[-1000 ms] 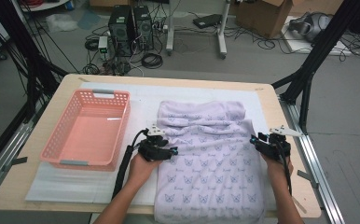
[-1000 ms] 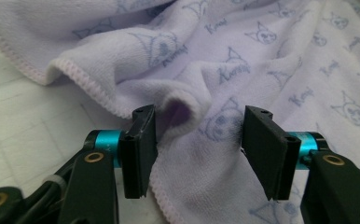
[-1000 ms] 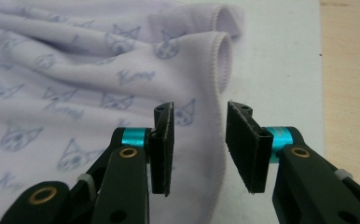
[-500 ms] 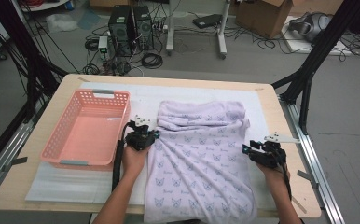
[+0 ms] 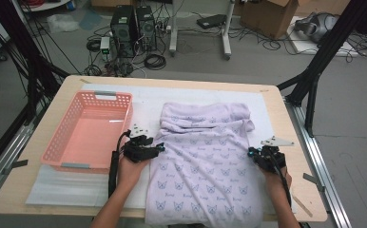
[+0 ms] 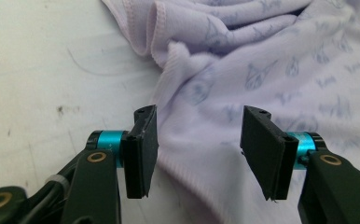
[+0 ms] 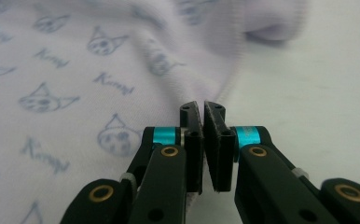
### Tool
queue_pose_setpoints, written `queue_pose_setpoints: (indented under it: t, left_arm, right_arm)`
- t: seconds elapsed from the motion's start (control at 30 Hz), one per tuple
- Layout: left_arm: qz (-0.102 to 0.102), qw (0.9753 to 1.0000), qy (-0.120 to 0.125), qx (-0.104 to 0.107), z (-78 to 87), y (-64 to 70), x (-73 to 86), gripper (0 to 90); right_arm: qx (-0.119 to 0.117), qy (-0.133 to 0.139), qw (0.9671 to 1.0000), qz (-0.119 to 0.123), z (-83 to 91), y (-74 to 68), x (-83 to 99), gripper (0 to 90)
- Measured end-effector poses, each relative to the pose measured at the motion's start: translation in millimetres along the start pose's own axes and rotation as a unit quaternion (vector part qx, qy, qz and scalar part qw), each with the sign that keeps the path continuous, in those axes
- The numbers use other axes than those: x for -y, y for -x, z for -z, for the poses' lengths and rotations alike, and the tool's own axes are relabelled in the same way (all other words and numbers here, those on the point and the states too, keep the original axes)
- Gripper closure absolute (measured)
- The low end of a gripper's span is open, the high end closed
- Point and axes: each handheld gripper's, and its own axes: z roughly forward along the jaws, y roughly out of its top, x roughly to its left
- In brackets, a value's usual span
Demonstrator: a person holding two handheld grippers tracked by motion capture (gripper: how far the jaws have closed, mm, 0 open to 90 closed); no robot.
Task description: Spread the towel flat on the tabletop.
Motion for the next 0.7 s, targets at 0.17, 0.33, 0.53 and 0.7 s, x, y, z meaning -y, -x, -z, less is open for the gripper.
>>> queue_pose_setpoints:
  t: [0.17, 0.33, 0.53, 0.7]
  left_arm:
    - [-0.003, 0.9996, -0.005, 0.028, 14.0, 6.7, 17.0, 46.0]
    - [-0.014, 0.9989, -0.014, 0.042, 26.0, 17.3, 26.5, 45.6]
    - [-0.016, 0.9984, -0.028, 0.047, 41.8, 25.0, 43.2, 45.7]
    - [-0.023, 0.9975, -0.035, 0.057, 55.3, 34.0, 53.6, 46.8]
  right_arm:
    - [-0.012, 0.014, 0.9988, -0.046, 7.4, 5.8, 7.2, 68.8]
    - [-0.033, 0.028, 0.9981, -0.045, 25.8, 1.5, 21.3, 64.0]
    - [-0.058, 0.026, 0.9976, -0.028, 51.4, -10.0, 44.4, 60.9]
    - [-0.059, 0.013, 0.9982, -0.004, 64.4, -25.1, 56.5, 59.0]
